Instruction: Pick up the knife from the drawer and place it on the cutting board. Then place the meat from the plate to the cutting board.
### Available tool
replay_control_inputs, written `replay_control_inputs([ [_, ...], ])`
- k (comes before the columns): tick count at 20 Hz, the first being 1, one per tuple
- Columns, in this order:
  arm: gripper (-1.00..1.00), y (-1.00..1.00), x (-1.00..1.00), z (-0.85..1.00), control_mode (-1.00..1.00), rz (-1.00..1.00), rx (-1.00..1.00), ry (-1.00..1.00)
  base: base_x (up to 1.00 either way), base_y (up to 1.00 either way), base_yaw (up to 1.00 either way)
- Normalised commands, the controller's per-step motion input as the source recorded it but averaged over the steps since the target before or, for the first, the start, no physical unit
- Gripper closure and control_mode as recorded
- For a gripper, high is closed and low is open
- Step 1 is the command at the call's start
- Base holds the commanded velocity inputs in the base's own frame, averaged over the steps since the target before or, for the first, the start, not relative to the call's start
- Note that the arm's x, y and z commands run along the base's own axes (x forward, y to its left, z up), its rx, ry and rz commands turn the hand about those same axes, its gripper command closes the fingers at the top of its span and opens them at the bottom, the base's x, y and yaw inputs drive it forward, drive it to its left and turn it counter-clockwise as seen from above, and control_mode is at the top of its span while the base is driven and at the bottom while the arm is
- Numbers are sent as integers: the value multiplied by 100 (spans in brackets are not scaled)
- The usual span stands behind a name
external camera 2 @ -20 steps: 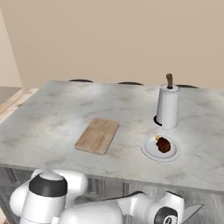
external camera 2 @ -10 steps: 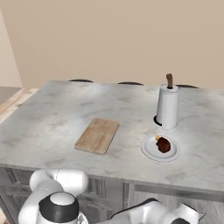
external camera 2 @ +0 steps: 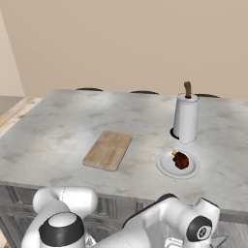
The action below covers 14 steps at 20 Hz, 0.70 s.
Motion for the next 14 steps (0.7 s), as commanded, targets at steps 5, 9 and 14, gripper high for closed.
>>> replay_control_inputs([
  [5,-100,0,27,-13,-100,-10,-2,-22,0,0,0],
  [9,-100,0,16,-29,-100,-19,0,-11,0,0,0],
  [14,-100,0,20,-24,-100,-21,-2,-2,0,0,0],
])
